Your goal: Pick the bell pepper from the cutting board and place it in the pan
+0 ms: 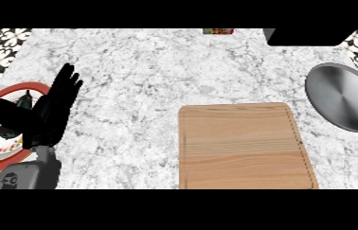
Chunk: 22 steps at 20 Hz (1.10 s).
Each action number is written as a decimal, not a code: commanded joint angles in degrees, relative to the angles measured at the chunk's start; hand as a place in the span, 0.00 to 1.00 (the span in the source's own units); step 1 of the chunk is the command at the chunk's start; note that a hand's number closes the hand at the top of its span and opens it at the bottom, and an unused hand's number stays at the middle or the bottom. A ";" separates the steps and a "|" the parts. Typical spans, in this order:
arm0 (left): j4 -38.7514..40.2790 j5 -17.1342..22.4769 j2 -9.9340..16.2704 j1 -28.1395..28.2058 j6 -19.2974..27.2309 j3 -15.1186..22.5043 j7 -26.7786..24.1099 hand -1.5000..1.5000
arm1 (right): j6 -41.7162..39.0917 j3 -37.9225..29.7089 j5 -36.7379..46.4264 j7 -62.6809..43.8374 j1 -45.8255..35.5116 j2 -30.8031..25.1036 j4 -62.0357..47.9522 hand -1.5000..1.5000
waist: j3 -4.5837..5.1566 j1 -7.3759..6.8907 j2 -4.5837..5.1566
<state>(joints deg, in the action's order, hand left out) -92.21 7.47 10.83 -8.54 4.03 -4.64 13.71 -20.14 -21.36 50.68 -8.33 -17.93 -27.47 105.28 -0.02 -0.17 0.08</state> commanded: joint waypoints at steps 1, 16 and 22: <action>1.98 0.70 0.43 -1.35 -0.91 -1.27 -0.99 0.50 | 6.82 -7.12 -3.08 9.54 -0.31 -3.23 -12.66 1.00 | -0.03 0.00 0.12; -0.12 -0.09 -0.68 0.37 -1.71 0.12 -0.75 0.50 | 27.06 -5.73 -0.35 37.07 -14.80 -8.40 -64.98 1.00 | -0.10 -1.75 0.48; -0.25 0.25 0.06 -2.37 -2.05 -0.26 0.90 0.50 | 30.90 -5.36 3.60 33.48 -22.29 -10.26 -80.68 1.00 | -0.13 -2.41 0.78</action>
<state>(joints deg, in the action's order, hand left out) -92.41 7.64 10.76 -10.77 2.57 -4.89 15.09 8.34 -27.40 52.16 28.01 -36.21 -38.44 33.07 -0.16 -2.20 0.75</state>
